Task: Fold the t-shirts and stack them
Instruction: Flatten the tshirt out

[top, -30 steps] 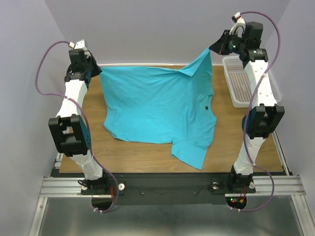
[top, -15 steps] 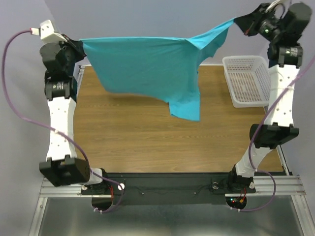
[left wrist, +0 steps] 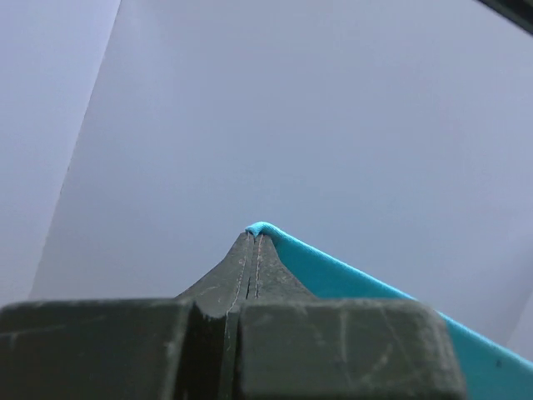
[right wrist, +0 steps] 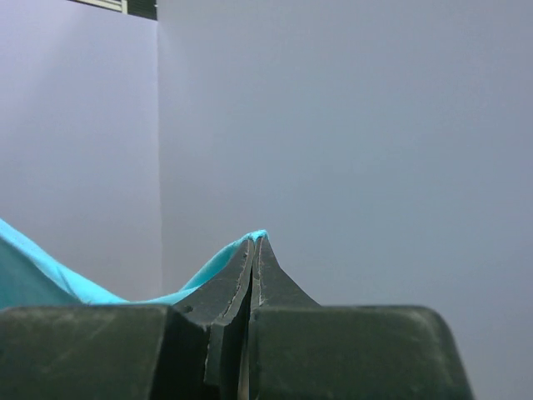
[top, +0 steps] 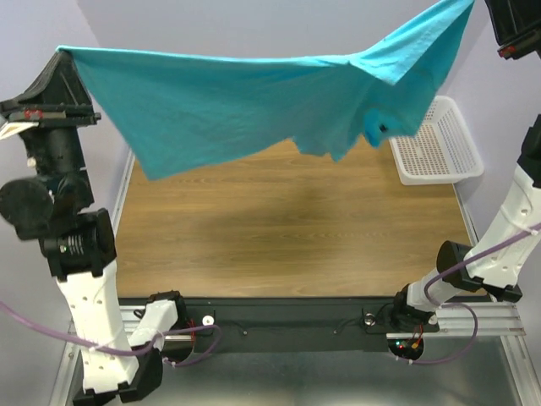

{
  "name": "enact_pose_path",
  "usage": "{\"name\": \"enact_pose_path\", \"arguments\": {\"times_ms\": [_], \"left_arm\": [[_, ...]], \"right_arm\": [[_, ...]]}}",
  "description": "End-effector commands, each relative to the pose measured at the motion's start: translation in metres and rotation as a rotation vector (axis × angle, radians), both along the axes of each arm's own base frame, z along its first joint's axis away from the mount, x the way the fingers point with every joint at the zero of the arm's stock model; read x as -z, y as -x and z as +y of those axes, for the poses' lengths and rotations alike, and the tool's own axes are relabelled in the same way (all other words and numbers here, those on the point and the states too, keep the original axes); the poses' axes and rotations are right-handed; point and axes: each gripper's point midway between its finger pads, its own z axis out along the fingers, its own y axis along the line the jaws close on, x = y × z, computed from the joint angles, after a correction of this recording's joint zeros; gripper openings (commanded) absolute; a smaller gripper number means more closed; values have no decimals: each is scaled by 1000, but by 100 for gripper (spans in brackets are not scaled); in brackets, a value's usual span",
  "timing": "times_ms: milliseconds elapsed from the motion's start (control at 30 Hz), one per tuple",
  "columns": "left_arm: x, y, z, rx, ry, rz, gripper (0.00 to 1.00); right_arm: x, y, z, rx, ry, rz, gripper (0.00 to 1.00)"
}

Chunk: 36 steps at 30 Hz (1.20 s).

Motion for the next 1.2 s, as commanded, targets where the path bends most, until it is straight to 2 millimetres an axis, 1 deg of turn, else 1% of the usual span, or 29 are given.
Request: {"name": "enact_pose_path", "arguments": {"times_ms": [0,33,67,133,200,267,300,333,367,400,500,533,600,633,667,700,733,767,800,833,867,900,933,967,1000,1033,1067,1133,1167], "left_arm": [[-17,33,6,-27,52,-100,0],[-17,37,6,-29,55,-102,0],[-19,49,5,-33,54,-121,0],[-14,54,5,-35,60,-117,0],[-7,50,7,-38,69,-100,0],[14,31,9,-36,84,-43,0],[23,23,9,-29,88,-21,0],[44,3,11,-19,100,32,0],[56,-8,10,-8,105,63,0],[81,-27,10,7,115,115,0],[124,-60,6,54,129,205,0],[151,-78,8,55,139,254,0],[183,-99,10,57,151,315,0],[212,-118,13,52,161,373,0],[228,-129,14,45,154,406,0],[248,-140,17,38,166,441,0],[275,-159,21,30,173,504,0],[290,-168,21,31,169,533,0],[306,-178,21,32,165,567,0],[318,-188,22,32,160,593,0],[351,-207,24,32,160,668,0],[365,-216,25,33,158,700,0],[393,-233,26,32,146,767,0],[406,-242,27,35,139,796,0],[417,-250,27,34,132,822,0],[420,-259,29,36,118,833,0],[447,-269,30,36,122,893,0],[469,-284,34,25,126,951,0],[474,-288,34,25,126,967,0]], "right_arm": [[-17,36,8,-1,3,-67,1],[-18,38,6,20,0,-71,1],[-21,43,5,36,0,-86,1],[-21,42,1,66,-10,-83,0],[-17,33,-4,73,-19,-63,0],[-9,18,-7,67,-20,-25,0],[3,-3,-14,61,-32,30,1],[11,-13,-15,50,-32,60,0],[28,-38,-23,44,-48,127,0],[36,-48,-25,29,-62,162,1],[66,-79,-26,-48,-65,255,0],[92,-102,-27,-96,-81,333,0],[121,-128,-25,-110,-94,402,1],[161,-156,-17,-127,-91,483,1],[182,-168,-9,-135,-81,518,1],[210,-184,-2,-126,-46,547,1],[259,-206,16,-142,-47,645,1],[271,-215,25,-148,-27,655,1],[314,-229,32,-150,-19,736,1],[339,-241,38,-144,-10,774,1],[387,-262,48,-159,10,844,1],[407,-273,52,-157,21,868,0],[428,-287,55,-138,27,893,0],[444,-297,55,-138,25,916,1],[489,-315,56,-141,14,995,0],[484,-329,56,-141,1,978,1],[493,-338,56,-141,-7,990,0],[511,-362,56,-135,-29,1006,0],[515,-370,57,-133,-34,1007,0]]}}
